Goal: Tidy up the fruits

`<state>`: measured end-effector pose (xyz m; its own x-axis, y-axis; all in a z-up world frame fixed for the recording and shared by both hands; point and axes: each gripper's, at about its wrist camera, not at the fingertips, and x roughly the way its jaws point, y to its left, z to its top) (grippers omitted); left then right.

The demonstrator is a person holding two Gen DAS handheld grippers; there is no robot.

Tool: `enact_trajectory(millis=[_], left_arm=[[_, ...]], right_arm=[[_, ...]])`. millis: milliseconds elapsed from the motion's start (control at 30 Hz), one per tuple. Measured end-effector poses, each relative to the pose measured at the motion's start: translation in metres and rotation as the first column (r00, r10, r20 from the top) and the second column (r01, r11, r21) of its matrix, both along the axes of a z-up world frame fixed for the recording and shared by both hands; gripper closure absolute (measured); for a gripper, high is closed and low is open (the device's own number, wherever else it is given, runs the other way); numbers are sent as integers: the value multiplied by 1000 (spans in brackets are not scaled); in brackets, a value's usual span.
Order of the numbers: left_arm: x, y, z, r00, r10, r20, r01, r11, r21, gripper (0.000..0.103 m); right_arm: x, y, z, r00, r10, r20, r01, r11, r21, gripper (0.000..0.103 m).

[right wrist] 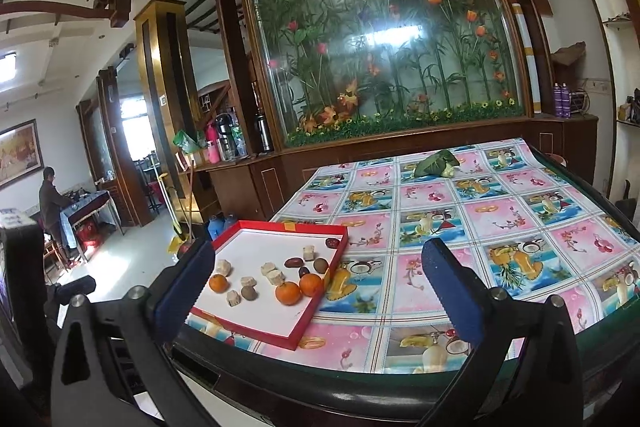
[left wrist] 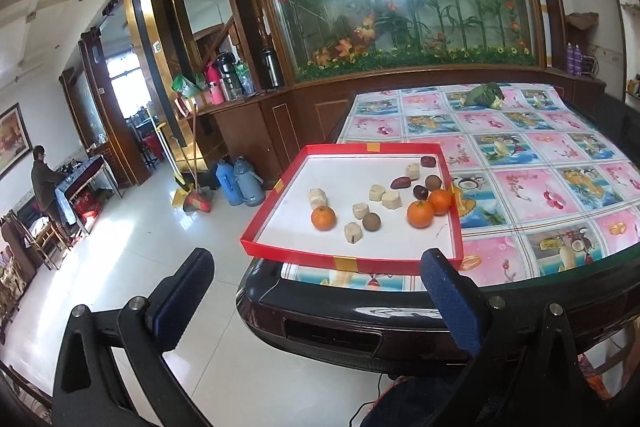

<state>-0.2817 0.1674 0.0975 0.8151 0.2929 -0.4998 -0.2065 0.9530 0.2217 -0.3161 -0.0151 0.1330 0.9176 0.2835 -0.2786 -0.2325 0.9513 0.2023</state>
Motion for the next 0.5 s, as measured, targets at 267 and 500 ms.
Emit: enact_trajectory(millis=[267, 500], left_arm=[[-4, 6, 1, 998, -18, 52, 17, 1000, 6, 0], [26, 19, -12, 997, -63, 33, 62, 998, 32, 0]], right_arm=[[1, 13, -10, 999, 20, -28, -21, 1000, -17, 0], [16, 30, -22, 997, 30, -70, -32, 999, -28, 0]])
